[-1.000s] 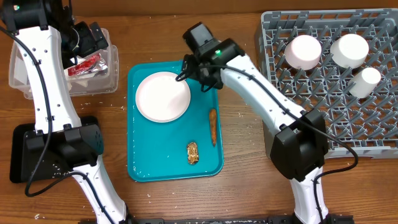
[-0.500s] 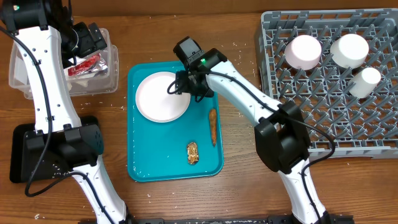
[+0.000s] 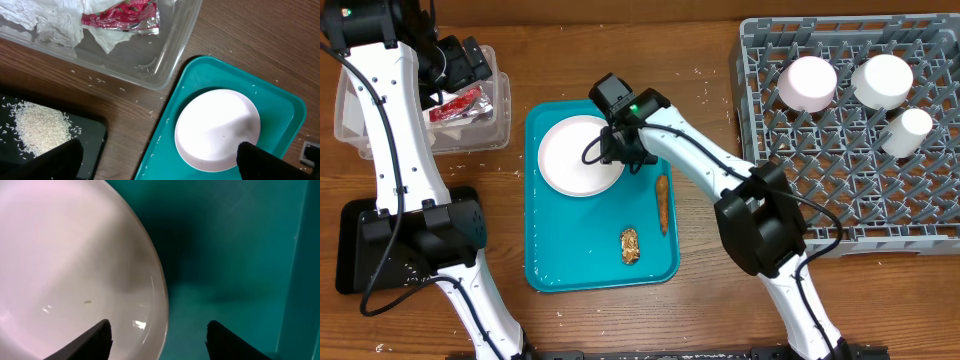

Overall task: Sort waste into correct bins and load items into the dishwasher
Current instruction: 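Move the right gripper to the white plate's rim and lower, then grip the white plate rim with the right gripper and lift it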

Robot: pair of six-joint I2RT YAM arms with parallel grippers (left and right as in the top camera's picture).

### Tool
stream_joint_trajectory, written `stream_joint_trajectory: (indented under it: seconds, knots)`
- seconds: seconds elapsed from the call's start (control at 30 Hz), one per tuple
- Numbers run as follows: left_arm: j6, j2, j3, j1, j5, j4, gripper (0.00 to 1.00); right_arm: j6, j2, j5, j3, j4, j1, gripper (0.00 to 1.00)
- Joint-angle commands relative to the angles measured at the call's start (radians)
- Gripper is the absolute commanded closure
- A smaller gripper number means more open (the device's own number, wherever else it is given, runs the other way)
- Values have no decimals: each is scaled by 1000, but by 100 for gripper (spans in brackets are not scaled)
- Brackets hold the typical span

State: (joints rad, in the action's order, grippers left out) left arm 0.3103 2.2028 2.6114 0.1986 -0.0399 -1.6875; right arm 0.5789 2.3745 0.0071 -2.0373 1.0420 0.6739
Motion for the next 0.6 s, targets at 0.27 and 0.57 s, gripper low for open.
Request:
stream_joint_trajectory:
  seconds: [0.27, 0.57]
  knots:
    - [-15, -31, 22, 4, 13, -2, 0, -4, 57, 14, -10, 0, 2, 46]
    - [-15, -31, 22, 4, 14, -2, 0, -4, 72, 15, -29, 39, 6, 64]
